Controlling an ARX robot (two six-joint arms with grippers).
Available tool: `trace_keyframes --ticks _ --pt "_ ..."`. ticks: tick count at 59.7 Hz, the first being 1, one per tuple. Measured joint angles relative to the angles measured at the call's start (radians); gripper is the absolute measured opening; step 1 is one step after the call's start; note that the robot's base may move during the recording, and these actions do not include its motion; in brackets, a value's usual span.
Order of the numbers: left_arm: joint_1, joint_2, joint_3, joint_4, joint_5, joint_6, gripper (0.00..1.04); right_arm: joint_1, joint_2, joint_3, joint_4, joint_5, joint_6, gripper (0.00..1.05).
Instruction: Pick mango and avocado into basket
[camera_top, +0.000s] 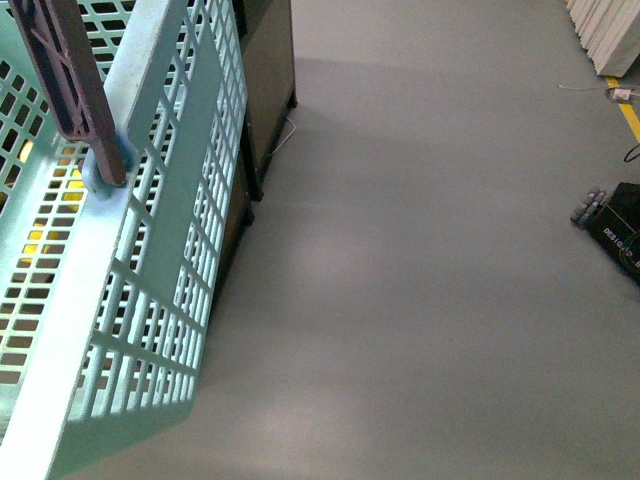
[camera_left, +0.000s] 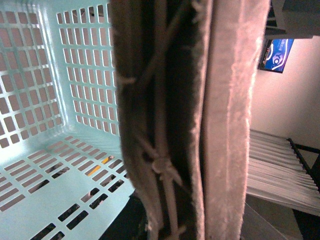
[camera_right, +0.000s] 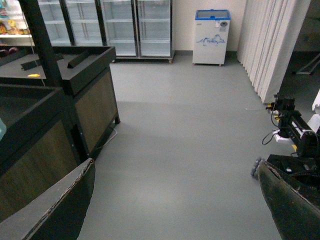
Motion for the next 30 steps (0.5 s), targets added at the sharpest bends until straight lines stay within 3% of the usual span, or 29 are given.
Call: trace_keyframes --ticks 30 --pt "0.0 0.0 -0.002 -0.001 0.0 0.0 0.17 0.0 -0.001 0.0 0.0 0.0 0.0 0.96"
